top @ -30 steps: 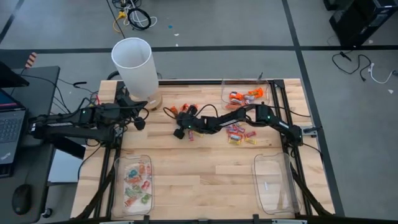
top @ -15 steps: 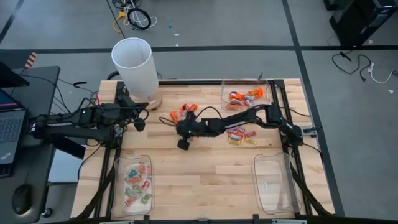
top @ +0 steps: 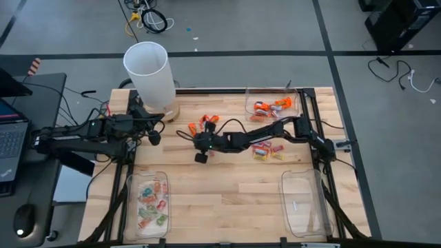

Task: Sort candy
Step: Put the large orange chocolate bar into the top right transparent bin

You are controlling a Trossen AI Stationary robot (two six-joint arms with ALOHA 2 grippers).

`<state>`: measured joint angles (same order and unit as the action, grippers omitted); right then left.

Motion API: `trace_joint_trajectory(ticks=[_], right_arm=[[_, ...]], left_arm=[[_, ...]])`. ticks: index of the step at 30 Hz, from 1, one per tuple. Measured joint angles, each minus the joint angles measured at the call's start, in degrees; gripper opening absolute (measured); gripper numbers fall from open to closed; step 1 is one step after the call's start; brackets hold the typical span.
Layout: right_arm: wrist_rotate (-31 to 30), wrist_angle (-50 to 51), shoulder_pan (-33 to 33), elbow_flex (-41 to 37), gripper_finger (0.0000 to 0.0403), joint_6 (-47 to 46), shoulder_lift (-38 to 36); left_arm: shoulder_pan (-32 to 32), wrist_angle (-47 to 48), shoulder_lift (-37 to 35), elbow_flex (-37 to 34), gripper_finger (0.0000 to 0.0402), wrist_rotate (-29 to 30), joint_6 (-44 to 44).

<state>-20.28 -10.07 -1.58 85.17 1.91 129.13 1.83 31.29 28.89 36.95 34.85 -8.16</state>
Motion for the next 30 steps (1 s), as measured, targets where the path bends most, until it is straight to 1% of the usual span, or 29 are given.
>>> trace_joint_trajectory(ticks=[2,5,6,8,11,14,18,21,27,30], right_arm=[[-0.57,0.42,-0.36,-0.12,0.0102,-0.11,0.9],[-0.71,-2.36,-0.88,-0.13,0.0135,-0.19,3.19],[-0.75,-4.29,-0.96,-0.11,0.0145,-0.52,3.94],[-2.06,-4.59,-1.03,-0.11,0.016,-1.65,4.73],[-5.42,-4.5,-1.12,-0.12,0.0171,-2.85,4.93],[-5.65,-4.81,-1.35,-0.07,0.0172,-2.86,4.93],[-4.96,-4.38,-2.2,-0.07,0.0157,-3.25,4.93],[-2.55,-4.3,-2.86,-0.07,0.0136,-4.26,4.93],[1.0,-4.45,-3.77,0.01,0.0076,-4.86,5.62],[3.85,-4.65,-4.15,0.03,0.0032,-5.91,6.39]], left_arm=[[0.0,0.0,0.02,0.0,0.0,0.0,0.0],[0.0,0.19,0.05,0.0,0.0,0.0,0.0],[-0.05,0.17,0.23,0.0,0.0,0.0,-0.01],[-0.05,0.2,0.35,0.0,0.0,0.0,0.0],[-0.11,0.14,0.39,0.0,0.0,-0.04,0.02],[-0.11,-0.05,0.92,0.0,0.0,-0.1,0.01],[-0.11,-0.13,1.34,0.0,0.0,-0.17,0.24],[-0.11,-0.13,1.7,0.0,0.0,-0.17,0.24],[-0.11,-1.12,2.23,0.0,0.0,-0.19,0.29],[-0.11,-1.2,2.29,0.0,0.0,-0.2,0.33]])
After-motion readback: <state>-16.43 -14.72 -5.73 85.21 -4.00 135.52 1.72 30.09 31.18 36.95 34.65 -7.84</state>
